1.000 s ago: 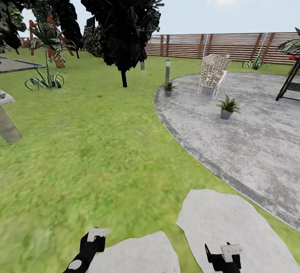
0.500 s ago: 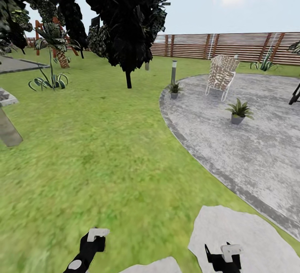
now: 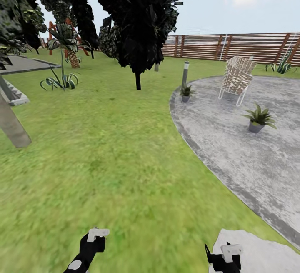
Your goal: Pick up the pesticide atomizer in the garden and spray insectifuge to fully cover both potted plants in the garden.
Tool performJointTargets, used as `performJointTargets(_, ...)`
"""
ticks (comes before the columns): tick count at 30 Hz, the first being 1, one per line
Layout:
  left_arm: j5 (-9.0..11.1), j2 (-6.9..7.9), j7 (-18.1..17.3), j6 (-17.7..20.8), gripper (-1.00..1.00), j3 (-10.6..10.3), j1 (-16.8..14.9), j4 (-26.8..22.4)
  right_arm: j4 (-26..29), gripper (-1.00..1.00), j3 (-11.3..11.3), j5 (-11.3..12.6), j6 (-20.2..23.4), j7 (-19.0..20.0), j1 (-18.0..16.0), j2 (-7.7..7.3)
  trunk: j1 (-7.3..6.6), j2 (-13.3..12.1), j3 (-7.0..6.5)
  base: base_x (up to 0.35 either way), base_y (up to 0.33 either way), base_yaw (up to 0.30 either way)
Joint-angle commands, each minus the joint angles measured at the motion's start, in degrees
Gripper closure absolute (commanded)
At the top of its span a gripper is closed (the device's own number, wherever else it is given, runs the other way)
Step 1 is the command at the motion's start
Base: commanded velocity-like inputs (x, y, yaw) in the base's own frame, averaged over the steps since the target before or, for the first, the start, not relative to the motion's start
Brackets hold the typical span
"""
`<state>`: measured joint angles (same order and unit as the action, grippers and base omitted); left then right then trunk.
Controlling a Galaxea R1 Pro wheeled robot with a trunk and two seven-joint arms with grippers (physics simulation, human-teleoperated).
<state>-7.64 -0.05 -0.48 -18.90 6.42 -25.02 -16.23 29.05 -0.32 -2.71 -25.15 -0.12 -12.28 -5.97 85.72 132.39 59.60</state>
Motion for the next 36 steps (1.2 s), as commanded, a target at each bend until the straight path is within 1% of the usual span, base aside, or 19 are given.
performJointTargets(1,-0.61,-0.03,-0.09,-0.25,1.0,0.43,-0.04,0.06,-0.04,-1.0,-0.04,-0.28,-0.16,-0.03,-0.02,-0.01,0.02,0.02,0.05,0.338,0.102,0.001)
performJointTargets(36,-0.55,-0.04,-0.13,-0.26,1.0,0.43,-0.03,0.06,-0.04,-1.0,-0.04,-0.28,-0.16,0.03,-0.02,-0.01,0.02,0.02,0.05,0.338,0.12,0.0)
